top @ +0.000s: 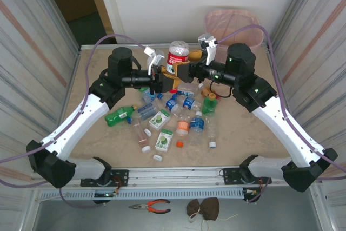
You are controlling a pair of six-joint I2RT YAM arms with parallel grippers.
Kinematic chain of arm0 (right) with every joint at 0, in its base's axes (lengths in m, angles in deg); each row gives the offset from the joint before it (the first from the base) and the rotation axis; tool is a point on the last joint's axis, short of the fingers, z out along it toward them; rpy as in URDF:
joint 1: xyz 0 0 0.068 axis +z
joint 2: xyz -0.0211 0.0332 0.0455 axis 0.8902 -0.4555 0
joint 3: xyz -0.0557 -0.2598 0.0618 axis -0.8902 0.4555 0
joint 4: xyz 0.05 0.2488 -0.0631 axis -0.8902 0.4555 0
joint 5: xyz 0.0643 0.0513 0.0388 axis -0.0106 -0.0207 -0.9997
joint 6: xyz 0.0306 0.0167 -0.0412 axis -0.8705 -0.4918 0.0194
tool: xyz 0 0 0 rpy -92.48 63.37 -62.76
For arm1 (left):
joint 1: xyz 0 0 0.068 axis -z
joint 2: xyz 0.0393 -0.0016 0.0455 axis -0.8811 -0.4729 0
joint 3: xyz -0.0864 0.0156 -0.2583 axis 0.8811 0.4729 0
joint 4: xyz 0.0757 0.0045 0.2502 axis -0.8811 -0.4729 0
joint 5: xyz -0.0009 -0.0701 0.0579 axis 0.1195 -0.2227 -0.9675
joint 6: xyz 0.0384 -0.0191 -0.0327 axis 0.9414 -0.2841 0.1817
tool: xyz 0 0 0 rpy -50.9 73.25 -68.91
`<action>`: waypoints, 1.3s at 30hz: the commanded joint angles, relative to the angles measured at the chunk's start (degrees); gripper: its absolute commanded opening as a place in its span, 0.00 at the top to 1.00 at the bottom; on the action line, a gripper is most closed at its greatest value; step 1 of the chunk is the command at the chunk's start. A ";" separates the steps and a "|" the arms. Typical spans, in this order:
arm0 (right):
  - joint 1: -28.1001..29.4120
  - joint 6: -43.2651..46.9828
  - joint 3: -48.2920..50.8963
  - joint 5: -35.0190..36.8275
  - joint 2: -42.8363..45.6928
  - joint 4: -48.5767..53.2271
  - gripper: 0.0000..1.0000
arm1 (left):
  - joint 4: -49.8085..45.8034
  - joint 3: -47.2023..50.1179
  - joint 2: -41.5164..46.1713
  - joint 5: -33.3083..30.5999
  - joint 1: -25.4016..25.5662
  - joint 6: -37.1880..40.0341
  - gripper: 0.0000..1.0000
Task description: Put the plastic bottles in the bin
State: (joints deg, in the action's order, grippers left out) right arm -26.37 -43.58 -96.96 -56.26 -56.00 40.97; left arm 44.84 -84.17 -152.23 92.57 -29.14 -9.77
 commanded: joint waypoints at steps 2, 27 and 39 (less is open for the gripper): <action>0.44 -1.36 0.50 -2.98 -0.24 -2.16 0.22 | 2.96 -1.96 1.66 2.55 0.44 -1.10 0.56; 0.44 -2.15 -1.56 -4.14 -2.13 -2.58 0.40 | 4.50 -0.97 1.95 2.54 0.55 -2.14 0.49; -8.08 -1.18 -5.31 -0.09 -2.90 2.16 0.43 | -6.16 0.55 7.99 -12.04 -0.34 5.24 0.27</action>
State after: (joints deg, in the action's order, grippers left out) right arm -32.01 -45.09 -99.14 -58.51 -58.14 41.41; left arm 41.95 -84.15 -146.97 85.25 -28.83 -7.65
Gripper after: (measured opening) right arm 0.569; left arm 0.728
